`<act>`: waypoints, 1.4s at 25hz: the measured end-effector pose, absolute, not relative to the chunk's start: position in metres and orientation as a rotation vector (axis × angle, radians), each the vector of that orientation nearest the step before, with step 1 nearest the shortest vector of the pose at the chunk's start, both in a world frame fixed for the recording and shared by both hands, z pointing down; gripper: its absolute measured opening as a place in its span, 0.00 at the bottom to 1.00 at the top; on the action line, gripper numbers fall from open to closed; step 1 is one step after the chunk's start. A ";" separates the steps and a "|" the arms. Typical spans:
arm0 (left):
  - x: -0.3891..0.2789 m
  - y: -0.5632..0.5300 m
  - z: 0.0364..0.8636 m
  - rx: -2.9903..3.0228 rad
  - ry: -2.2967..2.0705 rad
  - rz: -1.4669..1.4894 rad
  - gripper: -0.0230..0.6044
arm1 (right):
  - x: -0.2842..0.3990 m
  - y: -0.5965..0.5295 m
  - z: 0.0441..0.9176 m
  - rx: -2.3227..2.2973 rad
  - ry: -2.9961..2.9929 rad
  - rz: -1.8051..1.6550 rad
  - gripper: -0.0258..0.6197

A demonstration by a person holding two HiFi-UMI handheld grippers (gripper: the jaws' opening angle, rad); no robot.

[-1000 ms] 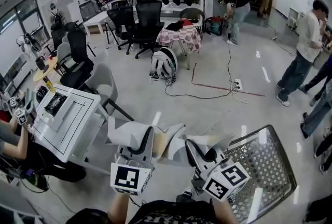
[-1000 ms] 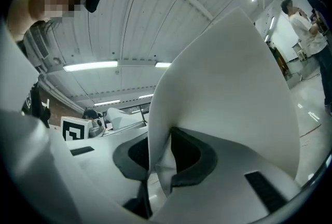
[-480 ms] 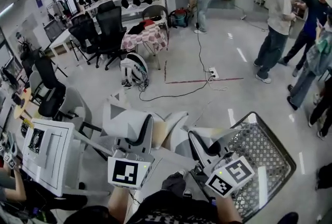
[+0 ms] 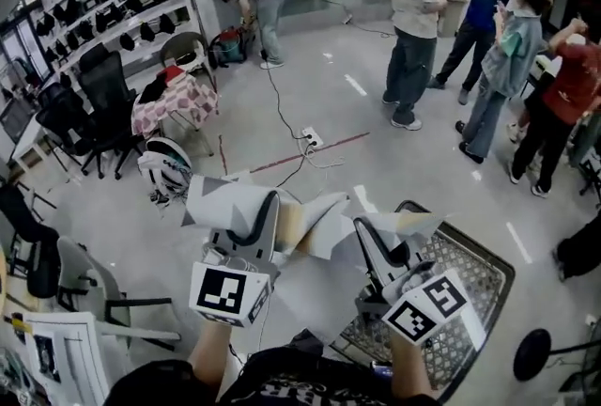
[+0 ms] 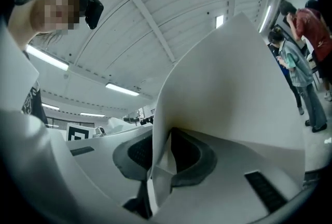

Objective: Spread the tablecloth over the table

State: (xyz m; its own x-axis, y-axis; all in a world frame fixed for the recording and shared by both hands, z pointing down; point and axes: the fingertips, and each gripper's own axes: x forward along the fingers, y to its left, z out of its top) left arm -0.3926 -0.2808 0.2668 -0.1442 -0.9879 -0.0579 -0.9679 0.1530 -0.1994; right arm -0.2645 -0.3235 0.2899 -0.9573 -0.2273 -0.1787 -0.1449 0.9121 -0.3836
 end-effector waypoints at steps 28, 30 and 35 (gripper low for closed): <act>-0.178 -0.480 0.376 -2.575 1.309 0.022 0.09 | 0.025 -0.425 0.373 -2.014 2.635 0.162 0.10; -0.165 -0.466 0.415 -2.648 1.296 -0.091 0.09 | 0.044 -0.414 0.403 -1.986 2.588 -0.059 0.09; -0.158 -0.454 0.448 -2.739 1.355 -0.183 0.09 | 0.069 -0.397 0.440 -1.867 2.402 -0.384 0.07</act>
State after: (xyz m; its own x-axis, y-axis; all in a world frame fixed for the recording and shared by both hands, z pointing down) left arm -0.1576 -0.4535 0.4481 0.6014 -0.7957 0.0714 -0.7861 -0.6053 -0.1248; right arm 0.0695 -0.3971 0.4401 -0.2569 -0.9619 0.0932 -0.9431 0.2285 -0.2416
